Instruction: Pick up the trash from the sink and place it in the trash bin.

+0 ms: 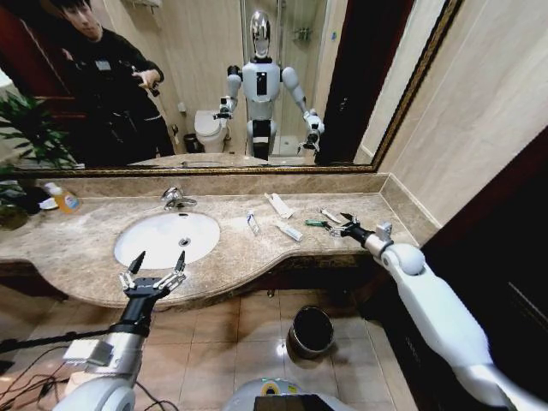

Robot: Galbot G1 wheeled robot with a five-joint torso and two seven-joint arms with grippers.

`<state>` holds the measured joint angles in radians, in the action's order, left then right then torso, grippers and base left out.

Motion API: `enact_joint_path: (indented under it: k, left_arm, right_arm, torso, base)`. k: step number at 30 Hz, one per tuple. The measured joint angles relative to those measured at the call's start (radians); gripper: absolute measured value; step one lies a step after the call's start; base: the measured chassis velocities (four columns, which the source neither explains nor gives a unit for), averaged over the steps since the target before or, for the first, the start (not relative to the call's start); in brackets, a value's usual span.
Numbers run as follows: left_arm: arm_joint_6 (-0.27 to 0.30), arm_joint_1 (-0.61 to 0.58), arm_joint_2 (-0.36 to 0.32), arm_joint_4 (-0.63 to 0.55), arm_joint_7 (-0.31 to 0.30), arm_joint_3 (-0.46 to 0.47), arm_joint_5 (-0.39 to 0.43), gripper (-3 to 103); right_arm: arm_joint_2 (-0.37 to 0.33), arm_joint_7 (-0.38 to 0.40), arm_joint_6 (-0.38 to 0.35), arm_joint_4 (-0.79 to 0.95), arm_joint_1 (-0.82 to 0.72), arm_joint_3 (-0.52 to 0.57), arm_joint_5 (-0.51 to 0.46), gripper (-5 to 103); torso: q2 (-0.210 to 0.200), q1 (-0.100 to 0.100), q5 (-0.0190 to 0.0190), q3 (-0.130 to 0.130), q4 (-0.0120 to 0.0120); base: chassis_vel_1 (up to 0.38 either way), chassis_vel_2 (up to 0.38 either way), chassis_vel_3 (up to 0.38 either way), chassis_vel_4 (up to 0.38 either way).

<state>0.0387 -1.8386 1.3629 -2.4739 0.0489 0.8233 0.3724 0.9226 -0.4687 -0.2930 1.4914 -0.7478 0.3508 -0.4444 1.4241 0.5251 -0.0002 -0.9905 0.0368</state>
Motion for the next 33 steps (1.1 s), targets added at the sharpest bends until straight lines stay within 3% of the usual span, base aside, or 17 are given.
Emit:
enact_joint_path:
  k: [3,6,9,12,14,24,27,29,32,33]
  left_arm:
    - [0.000,0.000,0.000,0.000,0.000,0.000,0.000,100]
    - [0.000,0.000,0.000,0.000,0.000,0.000,0.000,100]
    - [0.000,0.000,0.000,0.000,0.000,0.000,0.000,100]
    - [0.000,0.000,0.000,0.000,0.000,0.000,0.000,100]
    - [0.000,0.000,0.000,0.000,0.000,0.000,0.000,100]
    - [0.000,0.000,0.000,0.000,0.000,0.000,0.000,100]
    - [0.000,0.000,0.000,0.000,0.000,0.000,0.000,100]
    - [0.000,0.000,0.000,0.000,0.000,0.000,0.000,100]
    - [0.000,0.000,0.000,0.000,0.000,0.000,0.000,100]
    - [0.000,0.000,0.000,0.000,0.000,0.000,0.000,100]
  right_arm:
    - [-0.001,-0.007,-0.026,-0.030,0.053,-0.044,0.006,100]
    - [0.009,0.034,-0.042,-0.052,0.091,-0.079,0.001,100]
    - [0.037,0.146,-0.080,-0.077,0.127,-0.119,-0.038,100]
    - [0.051,0.181,-0.098,-0.093,0.141,-0.129,-0.047,100]
    - [0.068,0.214,-0.146,-0.128,0.165,-0.135,-0.051,100]
    - [0.068,0.194,-0.189,-0.231,0.222,-0.118,-0.059,100]
    - [0.065,0.177,-0.192,-0.265,0.233,-0.111,-0.076,90]
    - [0.065,0.173,-0.191,-0.268,0.233,-0.110,-0.077,90]
    - [0.067,0.168,-0.191,-0.269,0.231,-0.105,-0.085,75]
    - [0.067,0.168,-0.191,-0.269,0.231,-0.105,-0.085,75]
  torso:
    - [0.000,0.000,0.0001,0.000,0.0000]
    - [0.000,0.000,0.0000,0.000,0.0000]
    - [0.000,0.000,0.0001,0.000,0.0001]
    - [0.000,0.000,0.0002,0.000,0.0001]
    - [0.000,0.000,0.0001,0.000,0.0001]
    - [0.000,0.000,0.0000,0.000,0.0000]
    - [0.000,0.000,0.0002,0.000,0.0000]
    - [0.000,0.000,0.0003,0.000,-0.0001]
    - [0.000,0.000,0.0002,0.000,0.0000]
    - [0.000,0.000,0.0002,0.000,0.0000]
  base:
    - [0.000,0.000,0.000,0.000]
    - [0.000,0.000,0.000,0.000]
    - [0.000,0.000,0.000,0.000]
    - [0.000,0.000,0.000,0.000]
    - [0.000,0.000,0.000,0.000]
    - [0.000,0.000,0.000,0.000]
    - [0.000,0.000,0.000,0.000]
    - [0.000,0.000,0.000,0.000]
    - [0.000,0.000,0.000,0.000]
    - [0.000,0.000,0.000,0.000]
